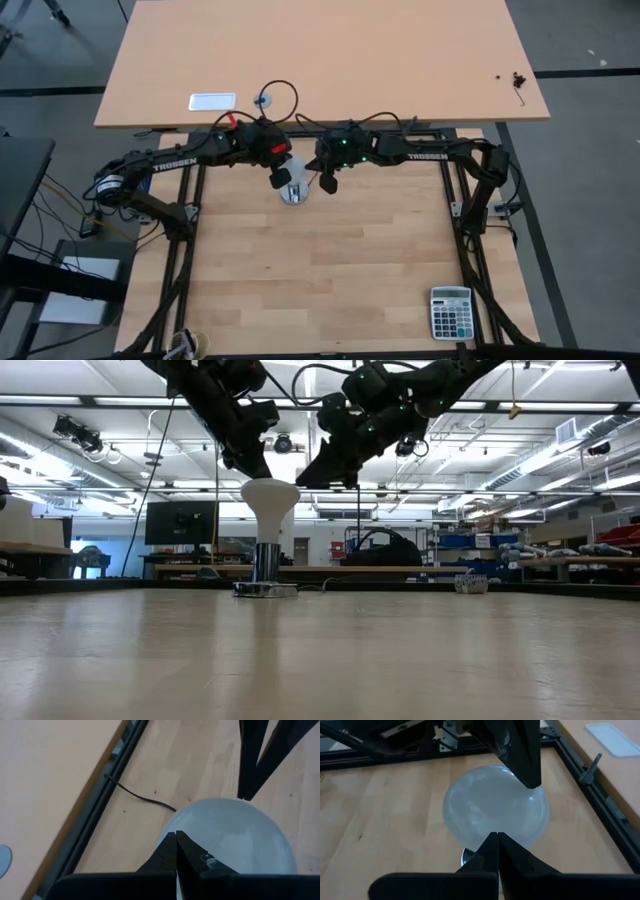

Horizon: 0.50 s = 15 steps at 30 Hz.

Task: Screw lightbulb
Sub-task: Insert the light into the lamp socket

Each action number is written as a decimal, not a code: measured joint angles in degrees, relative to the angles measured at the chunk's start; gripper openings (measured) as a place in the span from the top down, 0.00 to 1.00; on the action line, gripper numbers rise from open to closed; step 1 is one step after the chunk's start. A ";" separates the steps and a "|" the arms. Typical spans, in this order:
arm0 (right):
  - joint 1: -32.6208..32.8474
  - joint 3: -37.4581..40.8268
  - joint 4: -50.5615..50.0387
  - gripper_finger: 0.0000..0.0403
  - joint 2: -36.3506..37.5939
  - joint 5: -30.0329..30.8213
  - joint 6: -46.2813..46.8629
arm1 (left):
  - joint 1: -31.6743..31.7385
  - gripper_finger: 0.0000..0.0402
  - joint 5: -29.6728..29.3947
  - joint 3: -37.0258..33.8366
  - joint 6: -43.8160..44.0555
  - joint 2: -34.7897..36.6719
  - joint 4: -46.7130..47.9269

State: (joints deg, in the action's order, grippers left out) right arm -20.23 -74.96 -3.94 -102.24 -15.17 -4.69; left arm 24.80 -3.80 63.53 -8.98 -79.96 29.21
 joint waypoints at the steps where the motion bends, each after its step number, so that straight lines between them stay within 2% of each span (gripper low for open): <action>1: 0.00 0.00 0.05 0.98 -0.03 0.01 -0.02 | 0.00 1.00 -0.02 0.00 0.12 0.00 -0.07; 15: 1.35 -0.15 1.81 0.98 -1.62 -2.82 -0.31 | -0.02 1.00 0.08 -0.04 0.27 0.02 -0.04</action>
State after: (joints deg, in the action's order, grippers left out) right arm -18.89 -75.11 -2.13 -103.85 -17.98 -4.99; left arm 24.78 -3.72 63.48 -8.72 -79.94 29.17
